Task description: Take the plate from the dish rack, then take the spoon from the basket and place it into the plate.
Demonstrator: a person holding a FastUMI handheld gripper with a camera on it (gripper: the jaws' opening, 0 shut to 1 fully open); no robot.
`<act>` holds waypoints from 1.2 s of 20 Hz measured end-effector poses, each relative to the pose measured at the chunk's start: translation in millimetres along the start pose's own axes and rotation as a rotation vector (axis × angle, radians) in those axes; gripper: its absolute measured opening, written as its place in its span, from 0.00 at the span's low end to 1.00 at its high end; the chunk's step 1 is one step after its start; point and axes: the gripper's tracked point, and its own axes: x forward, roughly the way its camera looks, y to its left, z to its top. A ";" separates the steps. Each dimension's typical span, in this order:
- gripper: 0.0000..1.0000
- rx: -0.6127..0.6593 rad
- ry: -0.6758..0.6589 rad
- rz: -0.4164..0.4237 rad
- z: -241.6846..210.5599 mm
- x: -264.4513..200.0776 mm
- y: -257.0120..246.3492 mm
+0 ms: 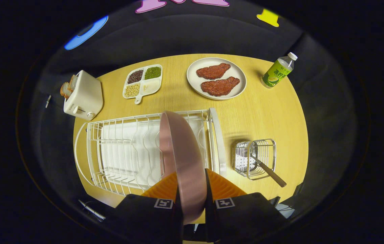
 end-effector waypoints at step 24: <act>0.29 -0.083 -0.138 0.167 -59.9 -112.3 -0.3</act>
